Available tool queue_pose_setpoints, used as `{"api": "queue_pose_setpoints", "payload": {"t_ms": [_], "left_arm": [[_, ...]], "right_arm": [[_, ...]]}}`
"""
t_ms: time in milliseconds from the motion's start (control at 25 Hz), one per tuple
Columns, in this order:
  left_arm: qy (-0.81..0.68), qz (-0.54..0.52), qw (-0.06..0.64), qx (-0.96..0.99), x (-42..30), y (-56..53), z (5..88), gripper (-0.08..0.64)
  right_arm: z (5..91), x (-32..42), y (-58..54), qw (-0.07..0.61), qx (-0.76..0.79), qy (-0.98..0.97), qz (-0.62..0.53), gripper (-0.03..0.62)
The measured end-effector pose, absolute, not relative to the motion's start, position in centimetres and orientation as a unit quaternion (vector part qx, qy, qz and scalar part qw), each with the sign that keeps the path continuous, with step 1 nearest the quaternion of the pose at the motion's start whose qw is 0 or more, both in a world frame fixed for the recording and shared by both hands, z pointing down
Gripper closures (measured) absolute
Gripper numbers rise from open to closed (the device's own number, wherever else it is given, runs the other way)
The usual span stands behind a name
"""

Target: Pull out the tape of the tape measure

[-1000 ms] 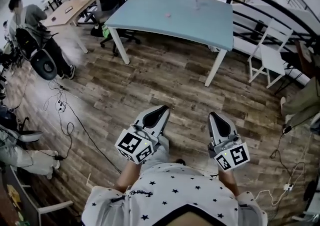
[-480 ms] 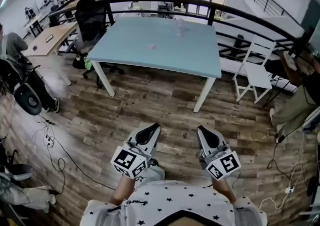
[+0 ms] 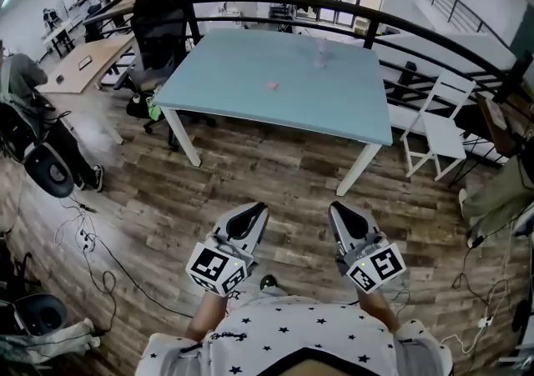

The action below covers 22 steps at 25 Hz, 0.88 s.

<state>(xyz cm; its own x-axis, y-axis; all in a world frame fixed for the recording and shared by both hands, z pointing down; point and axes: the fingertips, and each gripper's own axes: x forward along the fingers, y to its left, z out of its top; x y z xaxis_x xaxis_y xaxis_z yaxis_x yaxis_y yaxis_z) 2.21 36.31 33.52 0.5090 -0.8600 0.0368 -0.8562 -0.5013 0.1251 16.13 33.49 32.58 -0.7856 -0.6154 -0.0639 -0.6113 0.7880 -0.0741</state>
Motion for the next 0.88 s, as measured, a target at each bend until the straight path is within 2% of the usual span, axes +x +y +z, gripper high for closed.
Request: {"api": "queue_pose_setpoints", "payload": {"t_ms": [440, 880], "left_arm": [[-0.489, -0.023, 0.084, 0.868, -3.1, 30.0, 34.5, 0.512], [-0.508, -0.012, 0.093, 0.856, -3.5, 24.0, 35.5, 0.512]], "right_arm": [[32.6, 11.5, 27.8, 0.022, -0.334, 0.942, -0.031, 0.594], [34.4, 11.0, 20.4, 0.023, -0.316, 0.947, -0.044, 0.591]]}}
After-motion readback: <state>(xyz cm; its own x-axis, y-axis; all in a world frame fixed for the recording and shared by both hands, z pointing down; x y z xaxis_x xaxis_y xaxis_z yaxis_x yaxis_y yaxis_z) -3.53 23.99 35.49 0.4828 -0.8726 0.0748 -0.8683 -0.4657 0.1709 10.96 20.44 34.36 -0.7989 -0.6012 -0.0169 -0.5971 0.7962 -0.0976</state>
